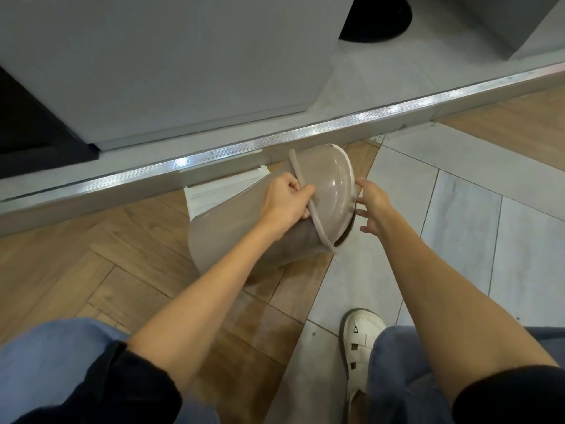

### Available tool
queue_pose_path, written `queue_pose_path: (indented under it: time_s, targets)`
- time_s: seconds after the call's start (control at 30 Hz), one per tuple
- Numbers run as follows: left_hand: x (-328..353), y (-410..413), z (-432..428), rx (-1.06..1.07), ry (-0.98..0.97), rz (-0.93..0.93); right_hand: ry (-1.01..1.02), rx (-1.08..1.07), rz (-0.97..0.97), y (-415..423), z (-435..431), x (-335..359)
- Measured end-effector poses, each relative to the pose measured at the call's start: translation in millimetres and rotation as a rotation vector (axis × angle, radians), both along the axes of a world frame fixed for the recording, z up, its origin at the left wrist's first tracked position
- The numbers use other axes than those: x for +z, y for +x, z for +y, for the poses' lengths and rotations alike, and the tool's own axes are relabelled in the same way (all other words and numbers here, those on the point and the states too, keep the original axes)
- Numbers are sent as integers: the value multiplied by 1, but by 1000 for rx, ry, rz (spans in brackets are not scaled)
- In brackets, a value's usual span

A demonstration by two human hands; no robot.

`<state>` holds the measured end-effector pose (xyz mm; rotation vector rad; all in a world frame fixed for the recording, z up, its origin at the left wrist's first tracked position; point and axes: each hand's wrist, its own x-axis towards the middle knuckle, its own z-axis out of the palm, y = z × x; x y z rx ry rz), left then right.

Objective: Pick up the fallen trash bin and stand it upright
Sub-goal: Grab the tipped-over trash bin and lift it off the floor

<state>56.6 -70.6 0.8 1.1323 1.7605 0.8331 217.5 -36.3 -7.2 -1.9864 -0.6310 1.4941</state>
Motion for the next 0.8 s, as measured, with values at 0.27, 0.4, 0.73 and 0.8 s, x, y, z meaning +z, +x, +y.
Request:
queue_pose_path:
  time_s: [0.27,0.4,0.73,0.8]
  targets:
    - [20,-63,-35,7,75,-297,-37,99,144,-16,-14,26]
    - [20,-92,-43,39,85,-404,43,169,108,-30,-15,40]
    - [3,-144,-81,349,3,-704,223,360,164,-75,-26,53]
    - [2,-146,-88,404,-29,-737,271,377,113,-83,-28,57]
